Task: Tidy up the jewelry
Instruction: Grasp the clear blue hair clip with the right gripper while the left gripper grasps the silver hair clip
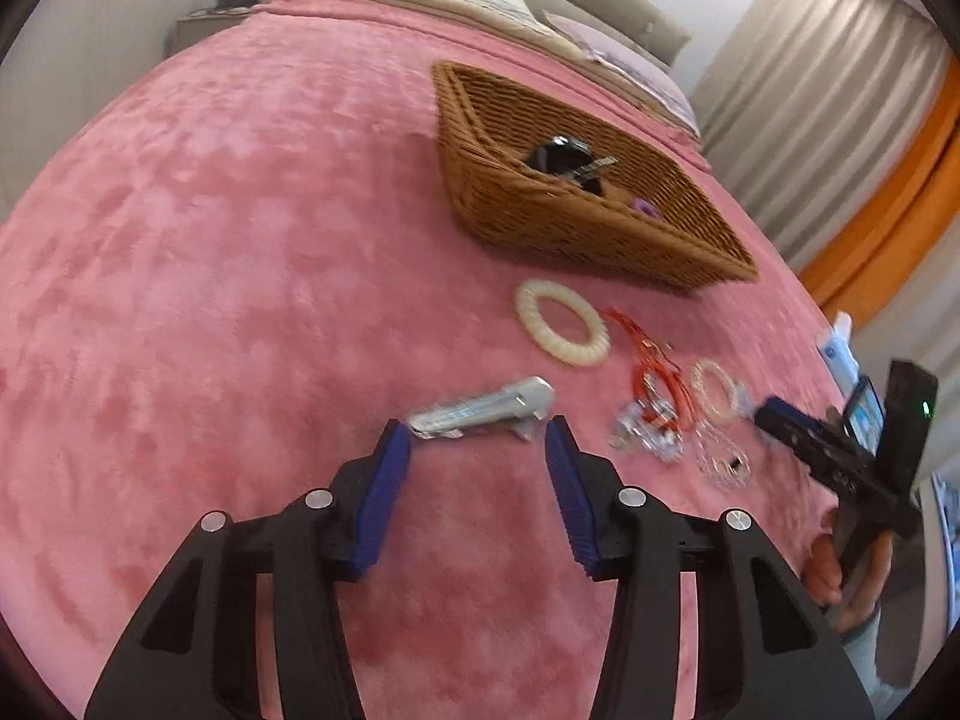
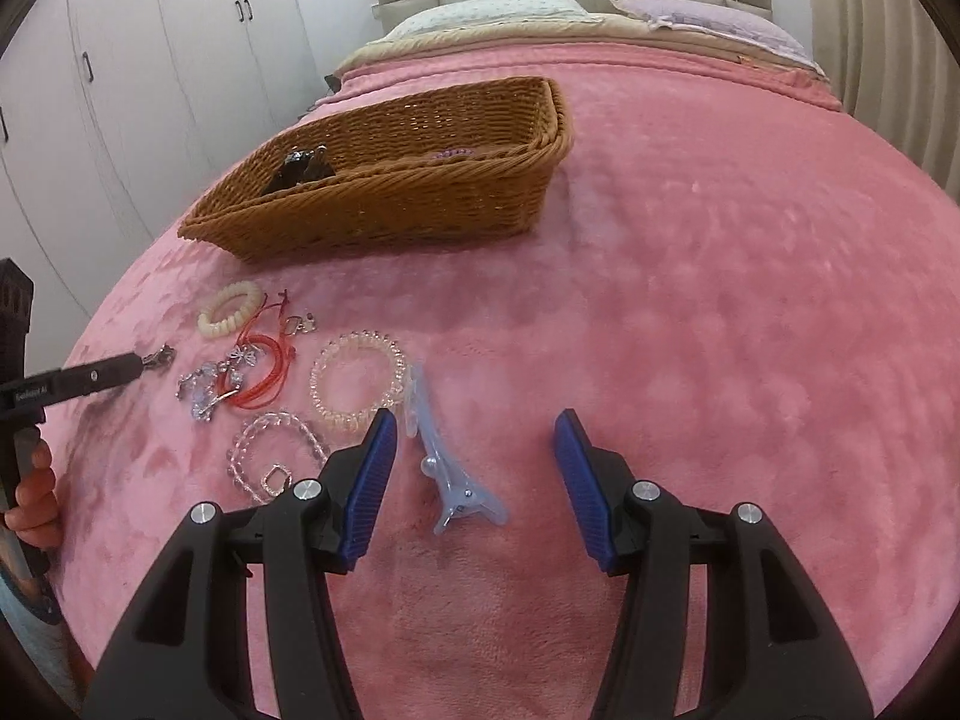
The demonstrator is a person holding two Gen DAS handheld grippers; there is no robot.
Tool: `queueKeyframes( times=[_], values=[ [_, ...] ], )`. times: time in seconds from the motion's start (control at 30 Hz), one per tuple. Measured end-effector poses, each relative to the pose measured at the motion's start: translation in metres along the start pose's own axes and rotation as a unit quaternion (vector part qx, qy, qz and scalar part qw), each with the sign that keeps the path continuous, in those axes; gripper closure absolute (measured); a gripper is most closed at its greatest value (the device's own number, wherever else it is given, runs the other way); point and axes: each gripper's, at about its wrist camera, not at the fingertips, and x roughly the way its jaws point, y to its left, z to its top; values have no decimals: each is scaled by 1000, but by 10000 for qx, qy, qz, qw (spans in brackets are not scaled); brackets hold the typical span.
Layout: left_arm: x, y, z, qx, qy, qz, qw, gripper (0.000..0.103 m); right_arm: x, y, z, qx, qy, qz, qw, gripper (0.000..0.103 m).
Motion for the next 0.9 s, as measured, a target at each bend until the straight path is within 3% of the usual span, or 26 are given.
queueKeyframes(
  times=[0.2, 0.37, 0.5, 0.7, 0.77, 0.83, 0.9],
  values=[
    [-8, -27, -22, 538, 224, -494, 9971, 62, -1, 5, -2, -171, -24, 47, 9998, 52],
    [-17, -43, -22, 911, -151, 281, 9953, 62, -3, 9, -4, -273, -72, 22, 9996, 52],
    [-3, -46, -7, 900, -109, 466, 9948, 62, -7, 13, -8, -373, -120, -23, 9992, 52],
    [17, -54, -11, 1068, -76, 973, 9895, 62, 0, 20, -9, -550, 35, -91, 9984, 52],
    [17, -53, -12, 1067, -112, 1084, 9883, 69, 2, 19, -9, -522, 58, -129, 9985, 53],
    [17, -51, -12, 1036, -161, 1172, 9876, 83, 2, 18, -9, -483, 65, -226, 9986, 72],
    [15, -51, -13, 1015, -202, 1175, 9877, 91, 2, 17, -9, -472, 87, -192, 9987, 83]
  ],
)
